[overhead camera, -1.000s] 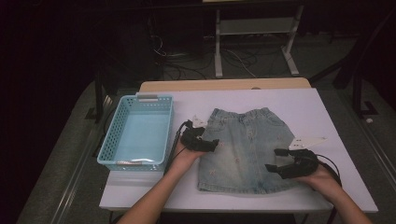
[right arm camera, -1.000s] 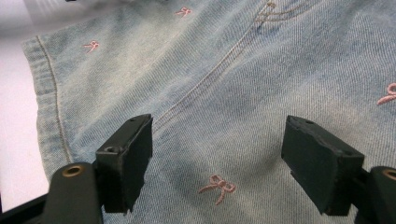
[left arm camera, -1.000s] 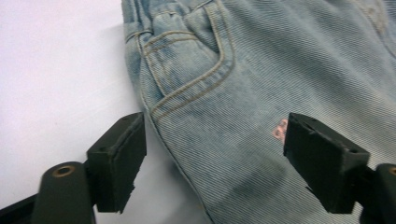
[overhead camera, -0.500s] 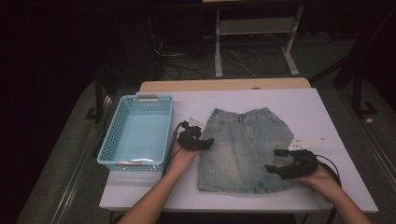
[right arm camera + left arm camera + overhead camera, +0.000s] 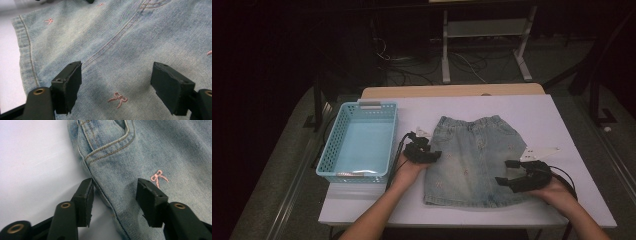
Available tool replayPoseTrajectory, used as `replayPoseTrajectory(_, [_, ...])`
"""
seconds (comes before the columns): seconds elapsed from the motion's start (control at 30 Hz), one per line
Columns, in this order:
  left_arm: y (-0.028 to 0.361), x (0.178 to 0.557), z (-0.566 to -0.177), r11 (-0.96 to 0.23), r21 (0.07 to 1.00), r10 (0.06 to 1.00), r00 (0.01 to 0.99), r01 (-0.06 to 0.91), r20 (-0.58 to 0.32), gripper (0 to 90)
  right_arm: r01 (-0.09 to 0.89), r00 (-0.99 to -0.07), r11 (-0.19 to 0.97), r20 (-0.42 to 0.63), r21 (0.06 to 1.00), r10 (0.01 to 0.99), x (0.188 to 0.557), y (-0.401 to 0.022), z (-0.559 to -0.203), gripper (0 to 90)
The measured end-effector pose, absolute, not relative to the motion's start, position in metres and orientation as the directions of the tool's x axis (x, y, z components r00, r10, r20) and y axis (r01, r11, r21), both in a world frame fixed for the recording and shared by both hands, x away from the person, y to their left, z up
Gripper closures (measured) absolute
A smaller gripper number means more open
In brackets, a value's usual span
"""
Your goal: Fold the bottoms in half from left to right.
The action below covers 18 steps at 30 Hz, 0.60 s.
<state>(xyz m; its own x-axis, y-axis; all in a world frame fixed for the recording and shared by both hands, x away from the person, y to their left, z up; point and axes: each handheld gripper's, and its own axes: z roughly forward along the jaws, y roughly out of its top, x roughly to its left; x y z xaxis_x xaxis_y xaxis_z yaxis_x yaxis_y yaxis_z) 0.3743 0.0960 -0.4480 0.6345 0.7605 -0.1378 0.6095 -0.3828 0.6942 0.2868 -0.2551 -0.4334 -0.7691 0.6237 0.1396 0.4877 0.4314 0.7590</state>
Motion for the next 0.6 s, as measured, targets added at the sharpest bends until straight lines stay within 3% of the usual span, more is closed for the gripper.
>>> replayPoseTrajectory(0.37, [0.0966, 0.3664, -0.4478, -0.389, 0.687, 0.739, 0.653, 0.614, -0.165, 67.0, 0.486, -0.77, 0.434, 0.137, 0.758, 0.623, 0.2864, -0.2553, -0.4334, 24.4])
replayPoseTrajectory(0.6, [0.0975, 0.3661, -0.4492, -0.375, 0.683, 0.72, 0.661, 0.627, -0.212, 83.5, 0.484, -0.772, 0.436, 0.135, 0.758, 0.622, 0.2863, -0.2552, -0.4333, 24.4])
